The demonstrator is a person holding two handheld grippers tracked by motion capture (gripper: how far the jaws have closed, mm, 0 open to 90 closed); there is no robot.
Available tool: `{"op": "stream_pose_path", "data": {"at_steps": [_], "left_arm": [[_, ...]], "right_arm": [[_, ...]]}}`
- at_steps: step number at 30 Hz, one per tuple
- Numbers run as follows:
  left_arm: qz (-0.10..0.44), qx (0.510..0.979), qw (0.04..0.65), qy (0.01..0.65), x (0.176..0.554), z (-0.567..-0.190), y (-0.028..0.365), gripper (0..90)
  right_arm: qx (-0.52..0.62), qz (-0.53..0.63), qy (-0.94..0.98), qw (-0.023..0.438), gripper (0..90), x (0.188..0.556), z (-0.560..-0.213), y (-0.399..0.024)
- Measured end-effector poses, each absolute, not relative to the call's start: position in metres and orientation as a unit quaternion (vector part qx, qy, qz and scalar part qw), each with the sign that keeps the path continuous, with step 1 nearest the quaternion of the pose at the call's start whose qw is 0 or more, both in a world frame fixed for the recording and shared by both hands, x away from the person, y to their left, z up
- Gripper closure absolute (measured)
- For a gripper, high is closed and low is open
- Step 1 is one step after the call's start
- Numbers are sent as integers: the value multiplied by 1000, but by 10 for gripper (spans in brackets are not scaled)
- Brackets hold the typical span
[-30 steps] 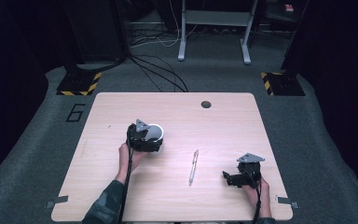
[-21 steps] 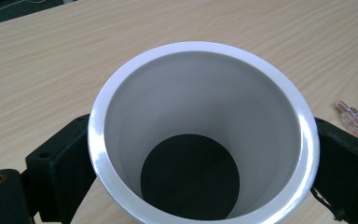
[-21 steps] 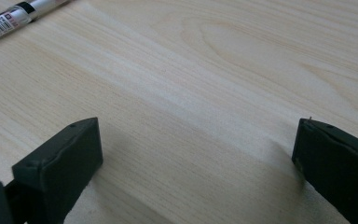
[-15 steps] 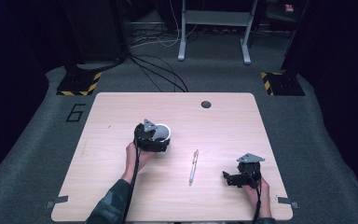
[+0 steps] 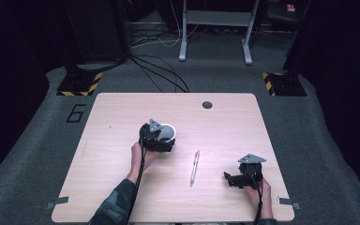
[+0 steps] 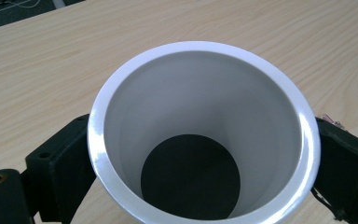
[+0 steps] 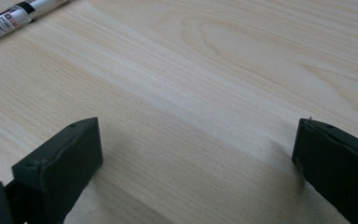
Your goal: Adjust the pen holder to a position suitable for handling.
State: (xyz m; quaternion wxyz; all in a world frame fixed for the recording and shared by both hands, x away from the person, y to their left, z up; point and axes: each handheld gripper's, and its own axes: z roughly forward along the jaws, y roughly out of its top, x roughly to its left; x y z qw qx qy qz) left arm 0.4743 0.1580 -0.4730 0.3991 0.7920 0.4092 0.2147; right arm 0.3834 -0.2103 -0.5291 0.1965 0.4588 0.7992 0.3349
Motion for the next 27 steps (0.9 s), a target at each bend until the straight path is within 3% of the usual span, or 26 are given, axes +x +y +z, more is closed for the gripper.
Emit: {"op": "stream_pose_path", "data": {"at_steps": [22,27], "left_arm": [[212,795,399,405,476,-472,142,60],[201,785,420,410,469,-463,150,12]], "right_arm": [[459,335,799,196,11,384,-529,-210],[459,335,799,196,11,384,-529,-210]]}}
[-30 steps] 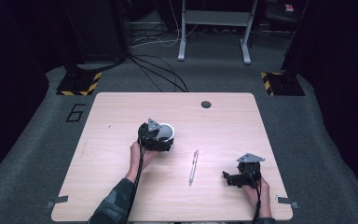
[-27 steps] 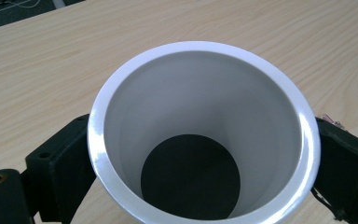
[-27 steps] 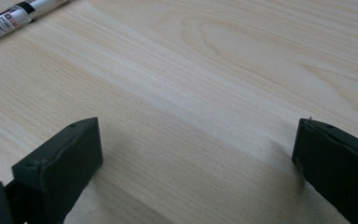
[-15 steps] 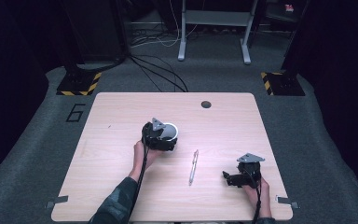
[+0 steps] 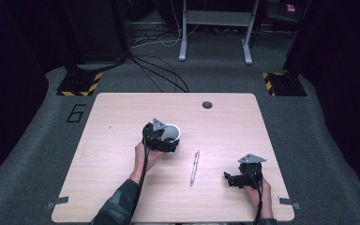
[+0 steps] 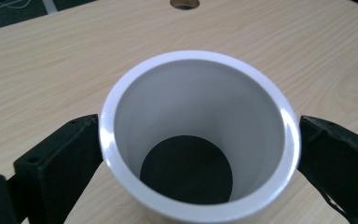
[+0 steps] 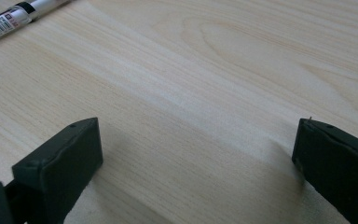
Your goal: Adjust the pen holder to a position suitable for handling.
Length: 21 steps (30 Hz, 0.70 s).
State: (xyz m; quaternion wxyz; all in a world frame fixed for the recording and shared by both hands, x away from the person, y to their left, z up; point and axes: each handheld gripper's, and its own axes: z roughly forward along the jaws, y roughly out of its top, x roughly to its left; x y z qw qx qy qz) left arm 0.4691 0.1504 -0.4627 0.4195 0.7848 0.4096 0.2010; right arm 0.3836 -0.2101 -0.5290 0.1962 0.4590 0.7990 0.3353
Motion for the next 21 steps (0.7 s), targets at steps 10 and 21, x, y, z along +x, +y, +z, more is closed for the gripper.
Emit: {"op": "stream_pose_path", "data": {"at_steps": [10,21], "left_arm": [[220,771,431,414,432,-451,195,1],[211,779,393,441,392,-484,244,1]], "right_arm": [[459,335,799,196,10,384,-529,-210],[460,338,797,198,10,384,-529,-210]]}}
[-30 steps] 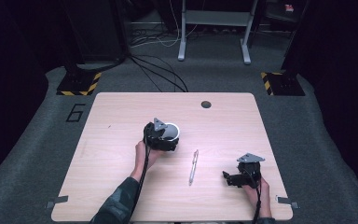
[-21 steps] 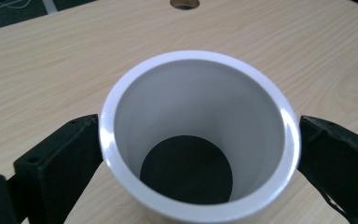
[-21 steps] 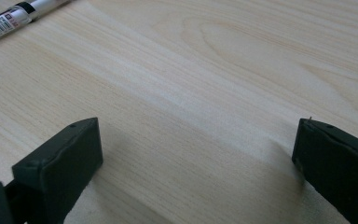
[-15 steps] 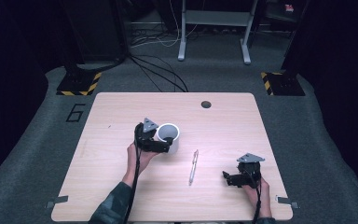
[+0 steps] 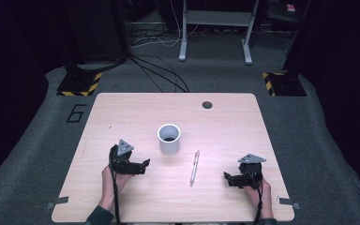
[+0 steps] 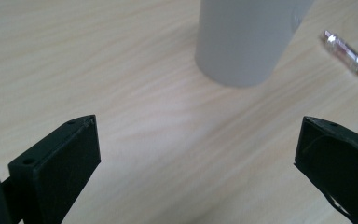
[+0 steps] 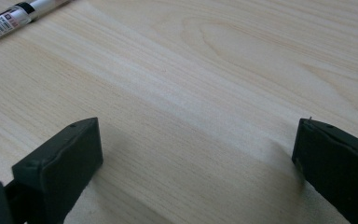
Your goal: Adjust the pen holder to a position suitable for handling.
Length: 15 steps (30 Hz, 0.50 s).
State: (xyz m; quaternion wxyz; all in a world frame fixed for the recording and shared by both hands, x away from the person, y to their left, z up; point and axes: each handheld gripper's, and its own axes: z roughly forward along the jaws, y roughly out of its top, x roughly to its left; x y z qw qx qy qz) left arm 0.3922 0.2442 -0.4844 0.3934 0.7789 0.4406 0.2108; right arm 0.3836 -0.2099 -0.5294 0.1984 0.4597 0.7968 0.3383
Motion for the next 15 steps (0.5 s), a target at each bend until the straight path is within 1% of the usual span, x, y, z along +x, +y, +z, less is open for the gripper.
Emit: {"op": "stream_pose_path", "data": {"at_steps": [6,15], "left_arm": [[204,787,362,456,375,-509,260,1],[194,779,353,481,367,-527,274,1]], "right_arm": [[460,337,797,198,10,383,-529,-210],[460,336,797,199,9,383,-529,-210]]}}
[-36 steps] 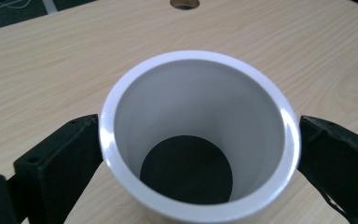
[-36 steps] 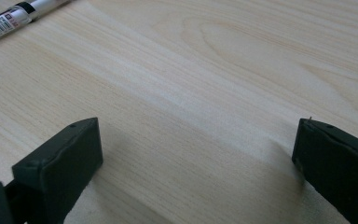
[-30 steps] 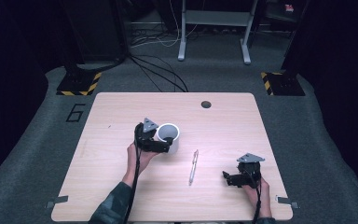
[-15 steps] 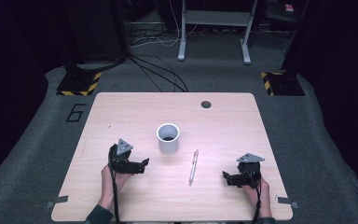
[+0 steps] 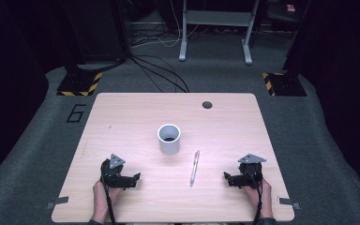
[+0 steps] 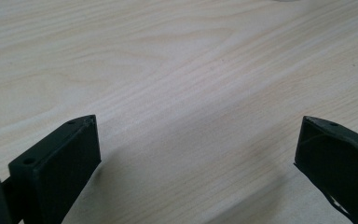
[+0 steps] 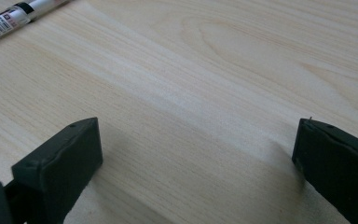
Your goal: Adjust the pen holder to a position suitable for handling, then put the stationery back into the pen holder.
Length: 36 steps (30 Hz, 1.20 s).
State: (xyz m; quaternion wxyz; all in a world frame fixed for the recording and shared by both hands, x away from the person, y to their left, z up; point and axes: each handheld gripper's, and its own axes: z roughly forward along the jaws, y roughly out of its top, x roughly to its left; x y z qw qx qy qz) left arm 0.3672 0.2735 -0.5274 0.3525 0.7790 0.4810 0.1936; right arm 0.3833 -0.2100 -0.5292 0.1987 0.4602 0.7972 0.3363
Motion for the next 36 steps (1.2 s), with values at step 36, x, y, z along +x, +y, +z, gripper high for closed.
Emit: {"op": "stream_pose_path", "data": {"at_steps": [36], "left_arm": [[213,782,333,482,365,-532,271,1]], "right_arm": [[467,351,799,143,43,364,-495,-135]]}}
